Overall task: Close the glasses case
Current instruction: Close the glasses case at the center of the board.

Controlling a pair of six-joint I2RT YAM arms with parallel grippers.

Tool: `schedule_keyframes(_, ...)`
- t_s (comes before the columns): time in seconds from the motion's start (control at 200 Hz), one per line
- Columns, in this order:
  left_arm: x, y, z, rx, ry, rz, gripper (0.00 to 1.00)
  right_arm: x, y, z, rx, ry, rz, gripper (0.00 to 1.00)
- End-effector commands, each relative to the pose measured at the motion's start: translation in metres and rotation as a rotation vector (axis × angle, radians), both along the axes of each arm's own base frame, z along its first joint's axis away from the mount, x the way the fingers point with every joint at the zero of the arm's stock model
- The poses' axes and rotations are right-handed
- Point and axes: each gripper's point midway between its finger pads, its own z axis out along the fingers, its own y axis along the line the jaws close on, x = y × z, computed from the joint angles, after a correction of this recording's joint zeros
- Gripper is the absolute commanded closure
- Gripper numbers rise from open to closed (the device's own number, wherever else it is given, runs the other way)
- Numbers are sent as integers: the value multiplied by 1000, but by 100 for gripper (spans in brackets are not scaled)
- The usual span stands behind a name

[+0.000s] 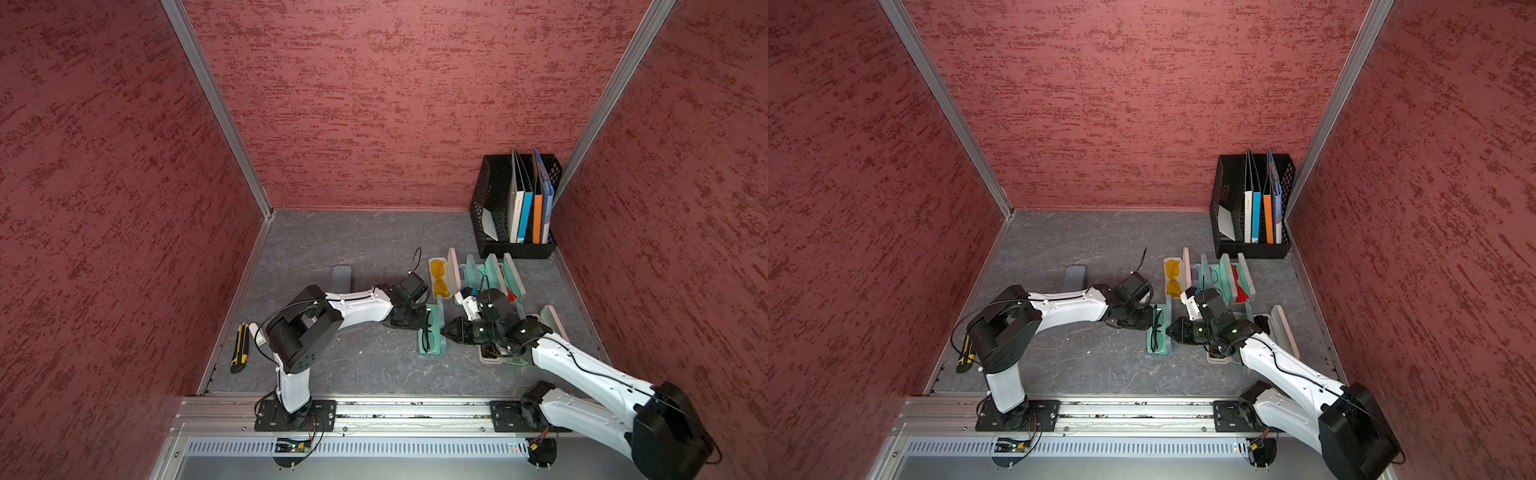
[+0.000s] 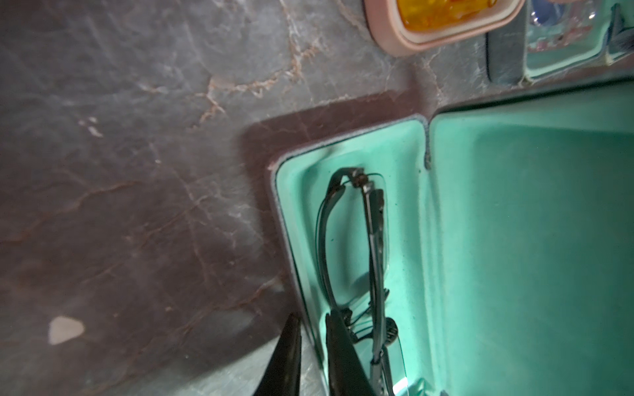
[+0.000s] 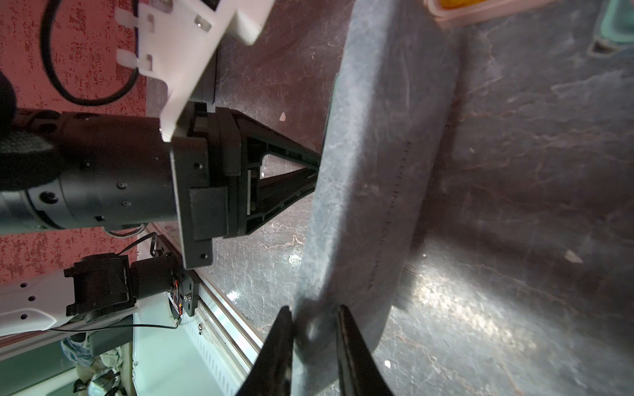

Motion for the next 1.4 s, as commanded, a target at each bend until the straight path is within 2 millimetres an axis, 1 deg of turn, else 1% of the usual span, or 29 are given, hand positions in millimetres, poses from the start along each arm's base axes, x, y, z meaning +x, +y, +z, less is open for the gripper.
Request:
schedule_keyframes(0.0,3,-7,-6,2,1,1,86,3,2,-1,19,-9,8,77)
schedule_keyframes(0.371,3,-6,-8,2,-7,6,88,4,4,-9,12,6,13,79)
schedule_keyframes(0.546,3,-10,-8,-14,-4,6,89,3,3,-15,-3,17,7,80)
schedule_keyframes(0.932,2,-16,-8,-35,-5,-2,89,2,7,-19,-21,19,14,80)
schedule_keyframes(1.393,1,-16,-7,-39,-6,-5,89,3,16,-30,-43,40,29,80)
